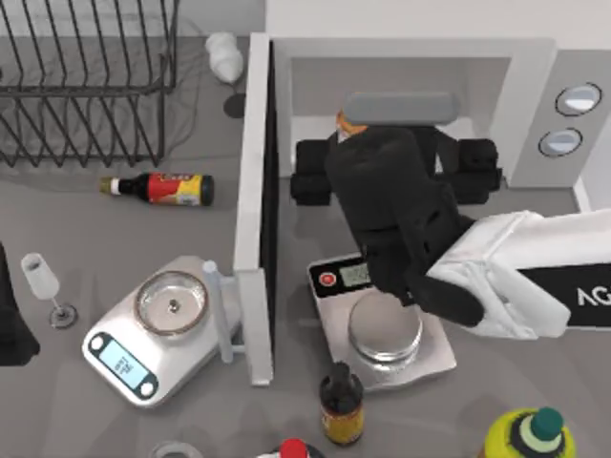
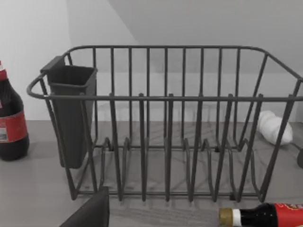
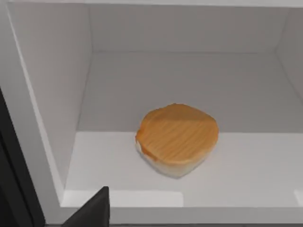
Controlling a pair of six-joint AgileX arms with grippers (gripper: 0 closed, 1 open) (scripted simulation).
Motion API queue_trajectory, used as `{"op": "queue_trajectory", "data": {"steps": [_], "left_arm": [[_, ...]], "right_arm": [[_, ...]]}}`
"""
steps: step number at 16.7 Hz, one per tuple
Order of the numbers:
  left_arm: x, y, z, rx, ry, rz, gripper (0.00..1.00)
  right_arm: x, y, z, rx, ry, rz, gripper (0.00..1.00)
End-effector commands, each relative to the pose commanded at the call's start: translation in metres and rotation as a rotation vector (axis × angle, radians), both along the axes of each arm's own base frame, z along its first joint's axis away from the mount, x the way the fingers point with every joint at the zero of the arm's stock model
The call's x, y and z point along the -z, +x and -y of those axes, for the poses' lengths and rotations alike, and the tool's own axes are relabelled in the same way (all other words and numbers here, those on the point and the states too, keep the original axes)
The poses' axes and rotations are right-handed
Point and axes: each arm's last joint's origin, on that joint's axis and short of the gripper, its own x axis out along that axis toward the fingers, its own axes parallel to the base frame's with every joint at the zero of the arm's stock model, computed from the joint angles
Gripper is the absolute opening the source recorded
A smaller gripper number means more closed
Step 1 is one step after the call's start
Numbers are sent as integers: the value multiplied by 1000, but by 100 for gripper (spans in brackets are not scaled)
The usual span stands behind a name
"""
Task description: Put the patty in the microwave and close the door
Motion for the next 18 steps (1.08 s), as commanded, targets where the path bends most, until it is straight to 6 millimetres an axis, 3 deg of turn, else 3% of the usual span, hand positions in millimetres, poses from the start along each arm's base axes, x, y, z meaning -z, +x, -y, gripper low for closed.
{"op": "queue_trajectory", "data": {"steps": [2, 7, 10, 14, 18], "left_arm": [[0, 0, 0, 0, 0, 0, 100], [0, 0, 0, 0, 0, 0, 100], [0, 0, 0, 0, 0, 0, 100], [0, 0, 0, 0, 0, 0, 100], [0, 0, 0, 0, 0, 0, 100]], "right_arm": [[-12, -1, 1, 1, 8, 8, 100], [-12, -1, 1, 1, 7, 8, 100], [-21, -2, 18, 0, 12, 5, 100], [-53, -14, 73, -4, 43, 19, 100], [-85, -54, 151, -11, 94, 93, 100]]}}
